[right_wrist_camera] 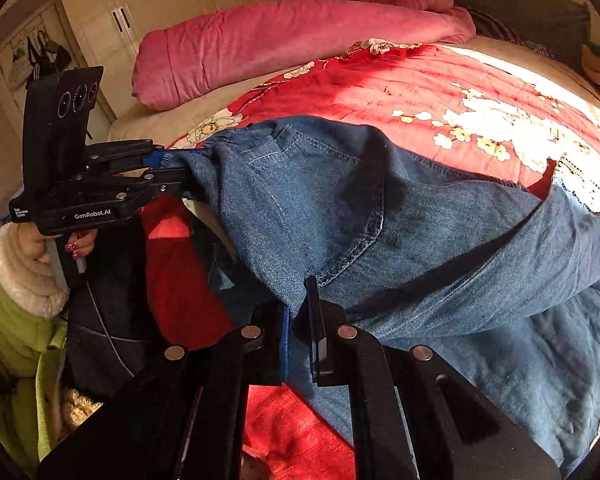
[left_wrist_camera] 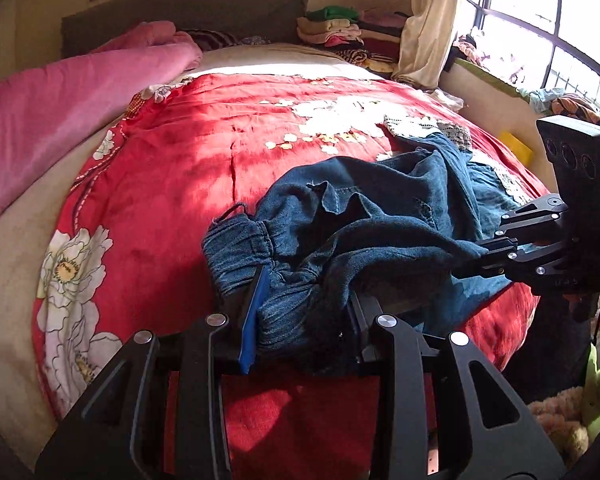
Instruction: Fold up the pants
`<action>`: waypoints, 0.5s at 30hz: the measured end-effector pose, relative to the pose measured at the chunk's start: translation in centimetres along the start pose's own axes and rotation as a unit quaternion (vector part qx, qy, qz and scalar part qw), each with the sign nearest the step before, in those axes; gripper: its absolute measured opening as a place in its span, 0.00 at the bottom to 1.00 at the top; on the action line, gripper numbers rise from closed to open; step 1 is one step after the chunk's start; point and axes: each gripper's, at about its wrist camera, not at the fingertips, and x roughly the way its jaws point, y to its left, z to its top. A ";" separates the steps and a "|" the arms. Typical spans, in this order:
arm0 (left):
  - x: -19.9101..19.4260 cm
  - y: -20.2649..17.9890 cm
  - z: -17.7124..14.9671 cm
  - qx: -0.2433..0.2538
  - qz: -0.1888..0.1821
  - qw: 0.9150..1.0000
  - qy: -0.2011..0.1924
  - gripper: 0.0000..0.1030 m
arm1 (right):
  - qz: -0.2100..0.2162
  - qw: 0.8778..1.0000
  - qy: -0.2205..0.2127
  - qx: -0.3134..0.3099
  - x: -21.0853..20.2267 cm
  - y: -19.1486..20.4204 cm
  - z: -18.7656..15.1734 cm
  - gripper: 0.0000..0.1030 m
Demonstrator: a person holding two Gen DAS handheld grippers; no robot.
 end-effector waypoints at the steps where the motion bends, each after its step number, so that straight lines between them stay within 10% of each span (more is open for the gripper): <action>1: -0.2 -0.1 -0.2 0.000 0.006 1.000 -0.001 0.26 | 0.003 1.000 -0.002 0.001 0.1 0.1 -0.2 0.07; 15: -2.5 0.1 -1.7 -0.014 0.046 0.999 0.006 0.53 | 0.001 1.000 -0.003 0.029 2.2 -0.2 -1.5 0.12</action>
